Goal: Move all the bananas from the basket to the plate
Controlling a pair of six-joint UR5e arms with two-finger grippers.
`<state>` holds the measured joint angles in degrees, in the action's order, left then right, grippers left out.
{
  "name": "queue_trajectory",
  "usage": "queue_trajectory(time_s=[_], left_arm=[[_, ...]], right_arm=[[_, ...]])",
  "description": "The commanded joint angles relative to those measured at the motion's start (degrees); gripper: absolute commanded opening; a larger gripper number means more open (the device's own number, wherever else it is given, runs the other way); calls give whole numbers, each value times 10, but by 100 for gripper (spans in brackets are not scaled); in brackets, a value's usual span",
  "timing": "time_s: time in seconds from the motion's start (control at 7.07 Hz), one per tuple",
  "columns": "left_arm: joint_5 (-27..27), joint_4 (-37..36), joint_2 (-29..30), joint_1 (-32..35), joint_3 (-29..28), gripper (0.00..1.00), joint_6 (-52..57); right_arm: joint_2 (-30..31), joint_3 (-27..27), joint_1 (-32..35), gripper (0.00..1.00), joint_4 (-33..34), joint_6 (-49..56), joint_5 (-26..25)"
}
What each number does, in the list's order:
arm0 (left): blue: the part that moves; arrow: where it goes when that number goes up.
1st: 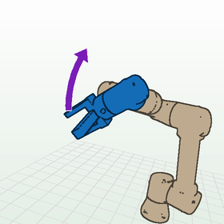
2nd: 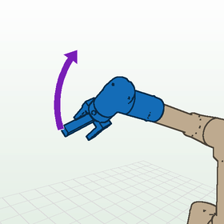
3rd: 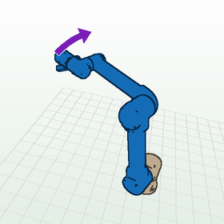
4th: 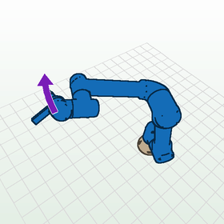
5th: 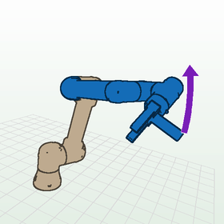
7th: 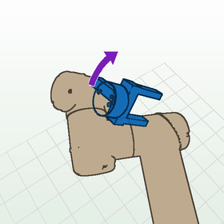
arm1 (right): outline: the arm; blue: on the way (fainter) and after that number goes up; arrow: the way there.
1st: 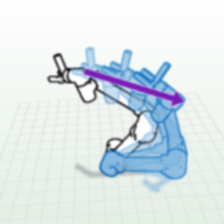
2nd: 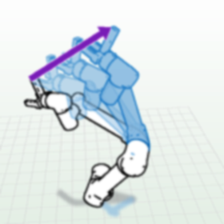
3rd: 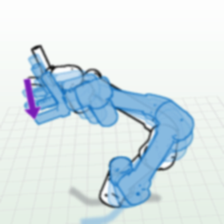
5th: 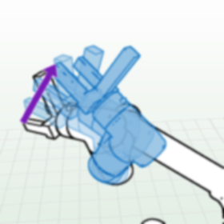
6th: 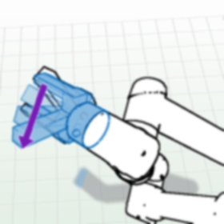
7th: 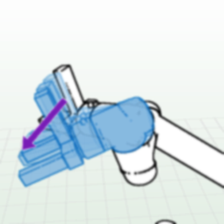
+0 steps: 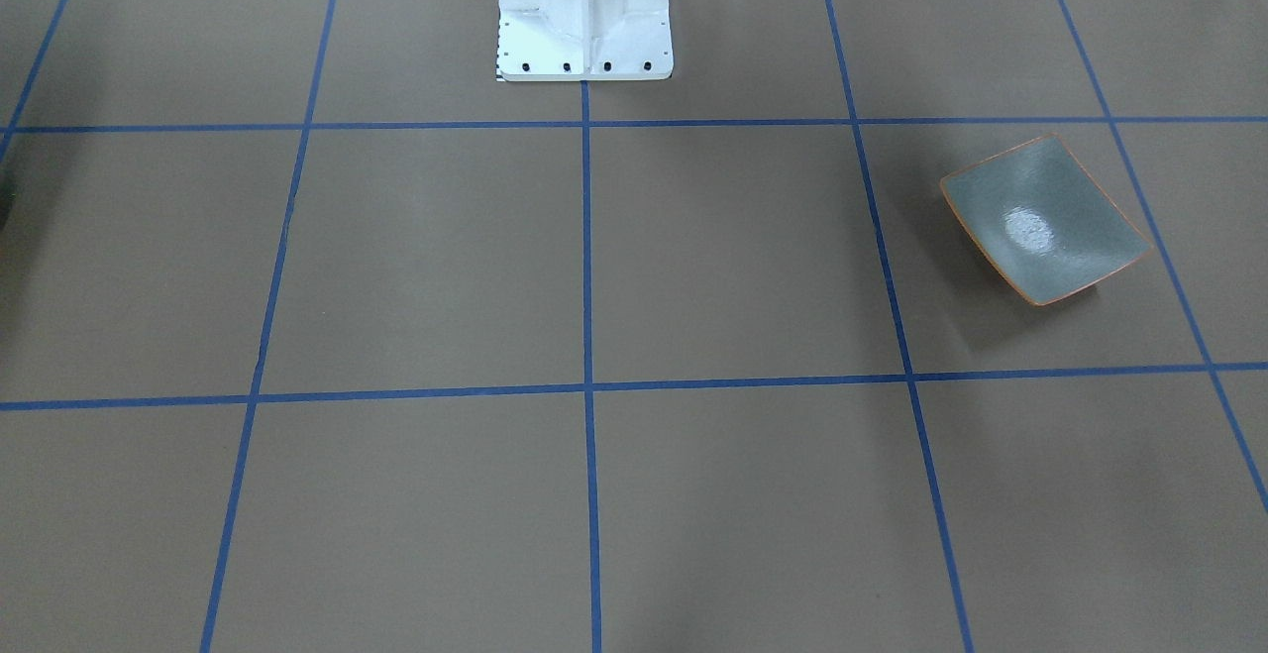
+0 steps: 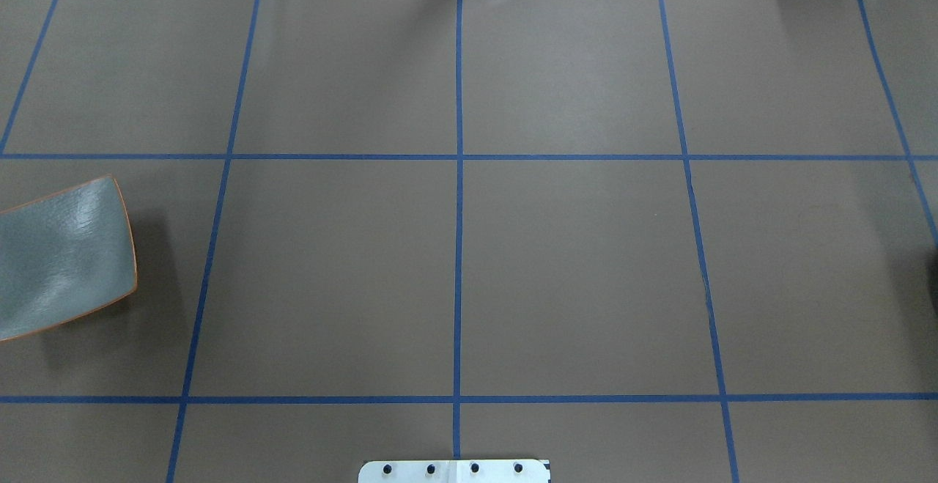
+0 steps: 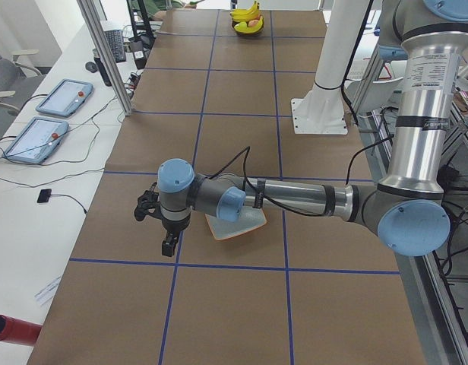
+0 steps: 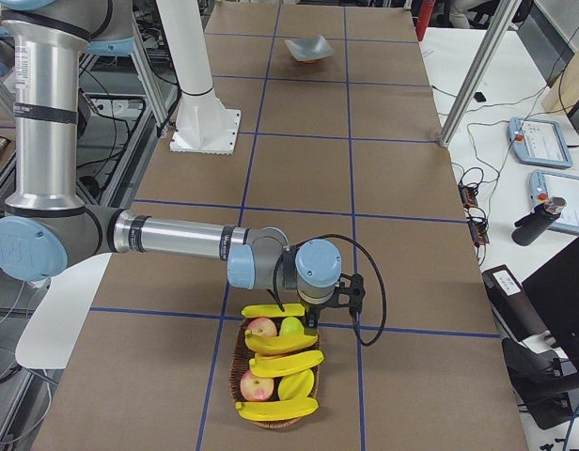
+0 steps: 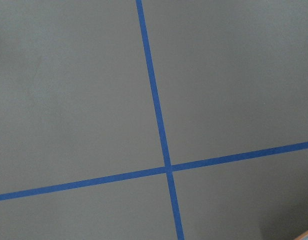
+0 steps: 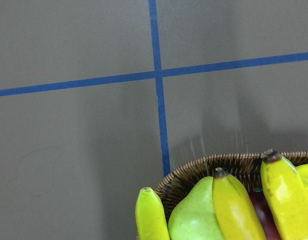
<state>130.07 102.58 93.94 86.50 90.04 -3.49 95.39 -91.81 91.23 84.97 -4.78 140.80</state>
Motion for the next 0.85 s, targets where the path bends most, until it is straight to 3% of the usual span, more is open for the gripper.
queue_trajectory(time_s=[0.0, 0.28, 0.71], left_arm=[[1, 17, 0, 0, -10, 100, -1], [1, 24, -1, 0, -14, 100, -1], [1, 33, -4, 0, -14, 100, -3]], right_arm=[[-13, 1, 0, 100, 0, -4, -2], [-6, -6, -1, 100, 0, 27, -74], [1, 0, 0, 100, 66, 129, -79]])
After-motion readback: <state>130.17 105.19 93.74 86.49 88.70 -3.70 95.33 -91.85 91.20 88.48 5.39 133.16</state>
